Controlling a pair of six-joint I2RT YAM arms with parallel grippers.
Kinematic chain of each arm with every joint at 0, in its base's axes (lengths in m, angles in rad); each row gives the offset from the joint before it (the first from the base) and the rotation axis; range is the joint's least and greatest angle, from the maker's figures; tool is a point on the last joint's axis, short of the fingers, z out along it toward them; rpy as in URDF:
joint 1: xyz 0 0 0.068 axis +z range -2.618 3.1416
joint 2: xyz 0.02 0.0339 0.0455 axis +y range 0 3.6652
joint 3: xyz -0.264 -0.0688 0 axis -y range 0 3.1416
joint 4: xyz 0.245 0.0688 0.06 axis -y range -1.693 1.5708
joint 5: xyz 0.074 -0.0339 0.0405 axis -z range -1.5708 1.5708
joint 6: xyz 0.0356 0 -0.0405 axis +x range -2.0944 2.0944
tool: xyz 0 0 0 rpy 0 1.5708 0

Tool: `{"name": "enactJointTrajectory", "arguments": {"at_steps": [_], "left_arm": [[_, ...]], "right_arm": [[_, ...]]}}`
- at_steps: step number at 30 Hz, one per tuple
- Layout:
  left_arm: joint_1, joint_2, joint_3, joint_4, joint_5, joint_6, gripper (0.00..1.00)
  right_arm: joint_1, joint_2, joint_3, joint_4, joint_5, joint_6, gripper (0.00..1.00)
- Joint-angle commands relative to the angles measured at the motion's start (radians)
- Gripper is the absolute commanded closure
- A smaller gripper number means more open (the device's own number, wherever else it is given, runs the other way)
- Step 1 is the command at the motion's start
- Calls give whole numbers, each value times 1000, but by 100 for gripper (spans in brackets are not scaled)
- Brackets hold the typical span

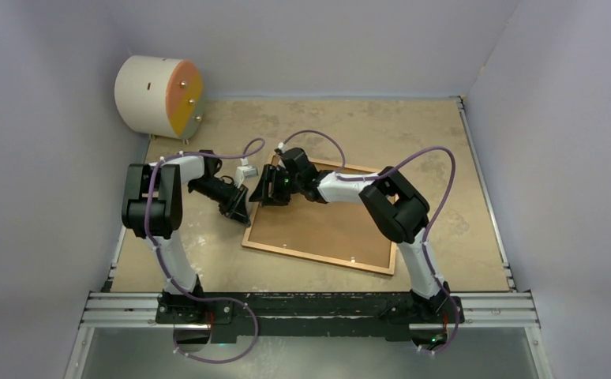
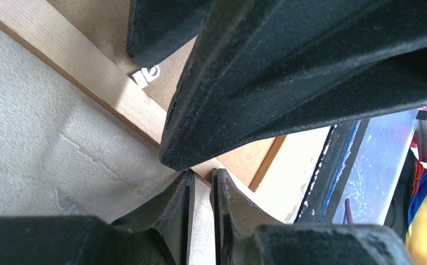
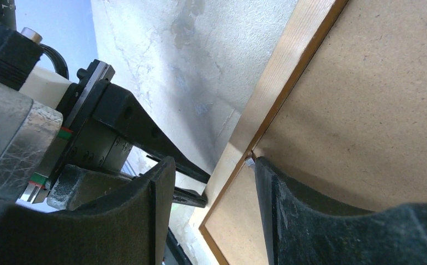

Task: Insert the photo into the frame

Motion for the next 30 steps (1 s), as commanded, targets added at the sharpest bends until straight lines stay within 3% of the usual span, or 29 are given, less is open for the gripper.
{"name": "enactJointTrajectory", "arguments": {"at_steps": [1,4,8,11,23,30], "left_arm": [[2,1,-7,80,-118,72,79],[20,-16,18,47,-108,90,67],[28,-53,52,8,-96,116,44],[28,-71,75,-25,-88,134,37],[54,-160,72,-55,-151,146,28],[54,-220,46,-60,-160,120,27]], "right_arm": [[-8,-61,36,-89,-22,-102,41],[-9,-154,27,-223,74,-292,38],[3,-321,-115,-324,162,-443,34],[34,-433,-249,-381,213,-502,30],[299,-578,-417,-610,531,-615,28],[347,-561,-400,-648,638,-643,30]]}}
